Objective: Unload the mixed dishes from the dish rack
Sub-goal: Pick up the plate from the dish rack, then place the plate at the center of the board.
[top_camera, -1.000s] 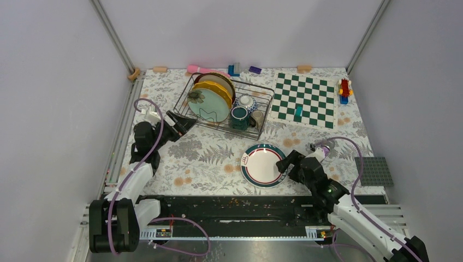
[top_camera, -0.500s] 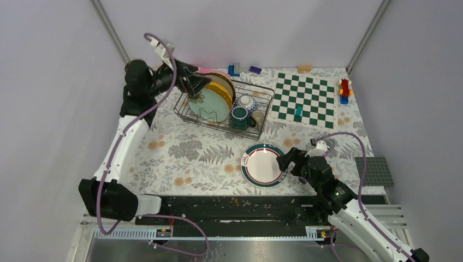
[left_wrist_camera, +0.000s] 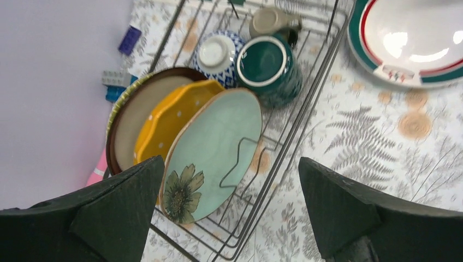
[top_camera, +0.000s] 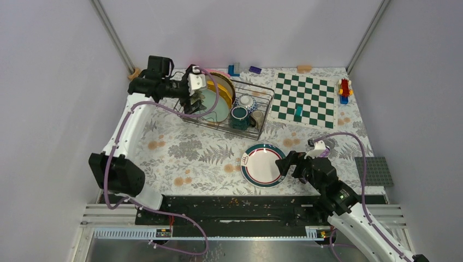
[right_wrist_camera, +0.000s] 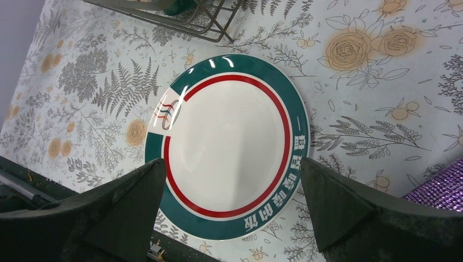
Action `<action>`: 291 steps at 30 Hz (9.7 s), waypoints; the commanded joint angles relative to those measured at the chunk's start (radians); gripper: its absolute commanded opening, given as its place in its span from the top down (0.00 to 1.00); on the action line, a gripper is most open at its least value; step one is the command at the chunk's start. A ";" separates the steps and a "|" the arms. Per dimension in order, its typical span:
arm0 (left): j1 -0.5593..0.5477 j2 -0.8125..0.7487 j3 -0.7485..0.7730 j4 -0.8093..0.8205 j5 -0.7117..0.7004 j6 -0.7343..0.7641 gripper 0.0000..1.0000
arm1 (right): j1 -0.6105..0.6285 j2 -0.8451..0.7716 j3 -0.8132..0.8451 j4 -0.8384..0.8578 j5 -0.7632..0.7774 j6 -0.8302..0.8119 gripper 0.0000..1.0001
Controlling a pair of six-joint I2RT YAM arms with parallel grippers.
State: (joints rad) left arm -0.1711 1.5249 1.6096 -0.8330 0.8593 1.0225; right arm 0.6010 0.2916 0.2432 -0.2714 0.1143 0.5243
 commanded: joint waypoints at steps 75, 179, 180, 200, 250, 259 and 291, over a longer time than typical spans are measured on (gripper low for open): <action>-0.161 0.324 0.130 -0.060 -0.589 0.352 0.52 | -0.004 0.046 0.097 -0.068 0.084 -0.091 0.00; -0.456 -0.640 -0.358 0.788 -0.330 -0.392 1.00 | -0.004 -0.252 0.061 -0.116 -0.049 -0.032 0.01; -0.456 -0.637 -0.359 0.851 -0.315 -0.485 1.00 | -0.004 -0.257 0.057 -0.110 -0.060 -0.030 0.00; -0.456 -0.451 -0.611 1.237 -0.890 -1.672 1.00 | -0.004 -0.270 0.042 -0.072 -0.163 0.015 0.00; -0.455 -0.261 -0.922 1.523 -0.177 -1.957 0.92 | -0.004 0.303 -0.058 0.911 -0.157 0.454 0.76; -0.455 -0.244 -0.911 1.523 -0.159 -1.935 0.03 | -0.004 0.256 -0.093 0.936 -0.132 0.474 1.00; -0.455 -0.614 -0.938 0.836 -1.482 -1.563 0.01 | -0.005 -0.207 -0.119 0.072 0.187 0.619 1.00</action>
State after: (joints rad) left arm -0.6250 0.8822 0.6437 0.0082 -0.5488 -0.5636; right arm 0.5957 0.0723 0.1139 -0.2317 0.2527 1.0698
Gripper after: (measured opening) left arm 0.989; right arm 0.154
